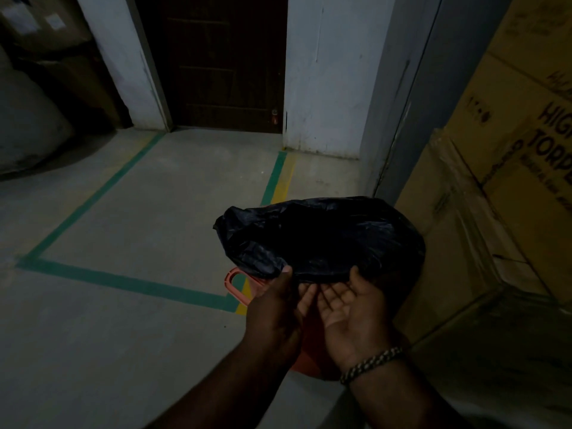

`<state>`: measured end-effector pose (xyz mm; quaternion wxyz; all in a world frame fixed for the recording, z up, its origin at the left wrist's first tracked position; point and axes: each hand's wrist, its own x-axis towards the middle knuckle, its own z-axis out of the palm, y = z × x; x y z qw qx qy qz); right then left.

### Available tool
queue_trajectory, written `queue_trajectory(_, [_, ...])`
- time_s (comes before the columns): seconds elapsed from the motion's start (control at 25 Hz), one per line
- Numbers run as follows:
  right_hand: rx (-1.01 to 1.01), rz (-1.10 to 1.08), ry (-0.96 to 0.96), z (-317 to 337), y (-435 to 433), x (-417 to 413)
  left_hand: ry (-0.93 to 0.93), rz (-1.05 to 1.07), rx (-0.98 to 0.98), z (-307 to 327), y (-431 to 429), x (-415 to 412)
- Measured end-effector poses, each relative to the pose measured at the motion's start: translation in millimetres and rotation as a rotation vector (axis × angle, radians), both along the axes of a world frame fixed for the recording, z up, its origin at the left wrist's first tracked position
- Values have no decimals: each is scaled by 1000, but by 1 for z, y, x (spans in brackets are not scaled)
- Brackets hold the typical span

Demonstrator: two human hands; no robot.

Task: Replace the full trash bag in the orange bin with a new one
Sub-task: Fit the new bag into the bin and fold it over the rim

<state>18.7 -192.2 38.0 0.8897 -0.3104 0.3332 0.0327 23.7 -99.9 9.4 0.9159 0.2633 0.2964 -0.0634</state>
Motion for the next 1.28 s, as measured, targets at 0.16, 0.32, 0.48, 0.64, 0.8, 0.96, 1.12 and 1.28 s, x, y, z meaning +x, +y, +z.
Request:
queue_trajectory(0.16, [-69,-43,36,-11,-9,12,18,-146,-31,5,3,-1])
queue_trajectory(0.32, [-111,-109,51,-16,-23,24,143,-304,190,7,20,7])
queue_trajectory(0.48, [-152,-112,19,-21,-45,33,159,-177,321,6,41,15])
queue_trajectory(0.64, [-215,-61,0,-26,-50,34,162,-165,461,-1,55,23])
queue_trajectory(0.8, [-255,-76,22,-31,-64,40,180,-121,396,0,60,21])
queue_trajectory(0.96, [-277,-53,39,-29,-69,43,189,-88,287,-8,63,21])
queue_trajectory(1.12, [-275,-52,52,-29,-71,45,152,-65,274,-13,74,23])
queue_trajectory(1.28, [-288,-48,50,-29,-71,44,-19,-89,169,-4,76,22])
